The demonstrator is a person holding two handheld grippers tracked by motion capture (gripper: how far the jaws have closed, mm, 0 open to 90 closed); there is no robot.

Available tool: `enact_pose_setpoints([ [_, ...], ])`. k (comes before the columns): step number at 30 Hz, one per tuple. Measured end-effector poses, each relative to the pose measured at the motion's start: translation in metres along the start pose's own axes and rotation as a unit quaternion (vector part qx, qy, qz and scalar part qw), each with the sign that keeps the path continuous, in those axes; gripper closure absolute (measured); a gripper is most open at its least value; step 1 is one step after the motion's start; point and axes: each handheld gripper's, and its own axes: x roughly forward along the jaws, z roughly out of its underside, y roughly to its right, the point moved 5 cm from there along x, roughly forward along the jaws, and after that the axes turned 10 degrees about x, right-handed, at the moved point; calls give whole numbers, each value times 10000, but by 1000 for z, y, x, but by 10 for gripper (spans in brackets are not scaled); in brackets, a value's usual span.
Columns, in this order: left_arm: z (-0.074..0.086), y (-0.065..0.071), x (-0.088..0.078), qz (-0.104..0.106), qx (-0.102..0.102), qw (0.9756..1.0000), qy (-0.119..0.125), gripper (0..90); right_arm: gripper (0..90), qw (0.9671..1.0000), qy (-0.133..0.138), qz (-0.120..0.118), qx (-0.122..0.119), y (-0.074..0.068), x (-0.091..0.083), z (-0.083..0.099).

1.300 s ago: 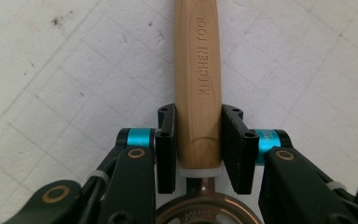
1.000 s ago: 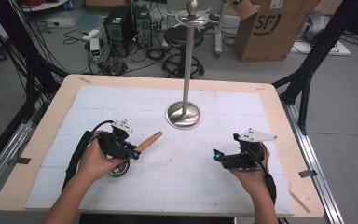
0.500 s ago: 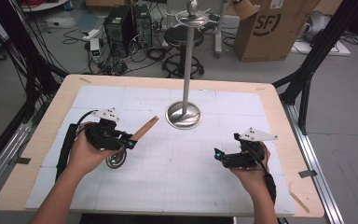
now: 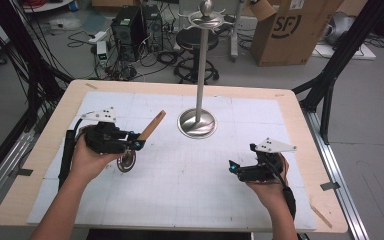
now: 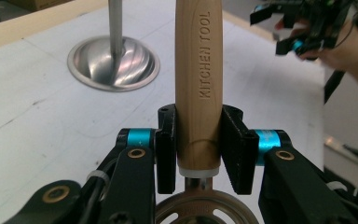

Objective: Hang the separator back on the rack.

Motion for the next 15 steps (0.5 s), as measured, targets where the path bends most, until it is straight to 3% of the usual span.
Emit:
enact_pose_setpoints([
  [4,-5,-3,0,32,95,9999,46,689,1,10000,-34,-29,-5,-1,2,2],
  [11,-30,-1,0,289,269,9979,517,689,1,9999,-118,-46,-23,-2,7,2],
  [15,-41,-3,1,324,336,9975,526,689,1,9999,-91,-62,-23,-2,6,2],
])
